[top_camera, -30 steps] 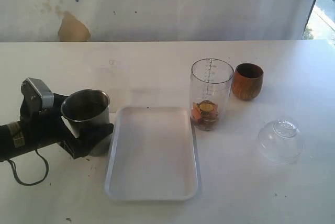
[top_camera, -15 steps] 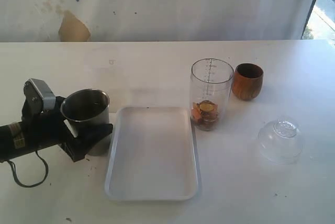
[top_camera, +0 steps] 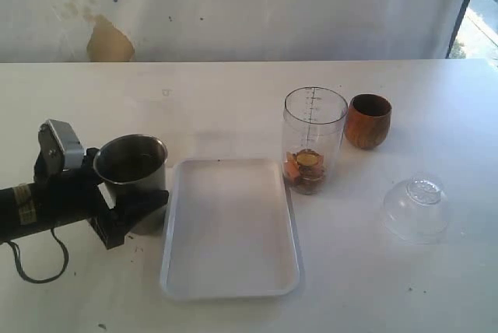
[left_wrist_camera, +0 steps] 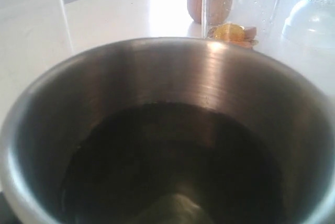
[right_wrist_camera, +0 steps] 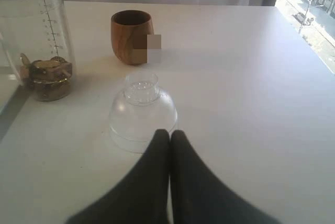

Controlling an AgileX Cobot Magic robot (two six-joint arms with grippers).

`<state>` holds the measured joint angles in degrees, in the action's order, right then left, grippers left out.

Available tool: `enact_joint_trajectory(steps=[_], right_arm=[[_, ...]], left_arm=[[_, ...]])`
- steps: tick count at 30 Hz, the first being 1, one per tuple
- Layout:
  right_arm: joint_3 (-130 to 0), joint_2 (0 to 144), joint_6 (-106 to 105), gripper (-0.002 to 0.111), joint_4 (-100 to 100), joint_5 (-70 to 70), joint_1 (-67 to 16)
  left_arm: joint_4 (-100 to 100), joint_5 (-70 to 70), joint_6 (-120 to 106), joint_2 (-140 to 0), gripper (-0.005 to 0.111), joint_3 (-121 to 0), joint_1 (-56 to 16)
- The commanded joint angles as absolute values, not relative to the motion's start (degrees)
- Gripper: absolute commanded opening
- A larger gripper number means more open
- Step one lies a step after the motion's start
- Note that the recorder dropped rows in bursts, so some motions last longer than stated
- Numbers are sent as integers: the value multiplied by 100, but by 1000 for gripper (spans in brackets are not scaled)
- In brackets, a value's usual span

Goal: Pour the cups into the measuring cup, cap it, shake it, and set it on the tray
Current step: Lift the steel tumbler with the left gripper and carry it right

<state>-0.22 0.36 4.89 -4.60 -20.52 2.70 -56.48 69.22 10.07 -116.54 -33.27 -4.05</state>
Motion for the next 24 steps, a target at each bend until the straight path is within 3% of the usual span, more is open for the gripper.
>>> enact_joint_trajectory(steps=[1, 15, 24], right_arm=[[0, 0, 491, 0, -452, -2011, 303], [0, 0, 491, 0, -452, -2011, 303], [0, 0, 491, 0, -452, -2011, 303]], left_arm=[[-5330, 6996, 966, -11332, 0, -3344, -409], [-5918, 6996, 2730, -10438, 0, -4106, -492], [-6051, 5787, 3345, -10240, 0, -5408, -1679]])
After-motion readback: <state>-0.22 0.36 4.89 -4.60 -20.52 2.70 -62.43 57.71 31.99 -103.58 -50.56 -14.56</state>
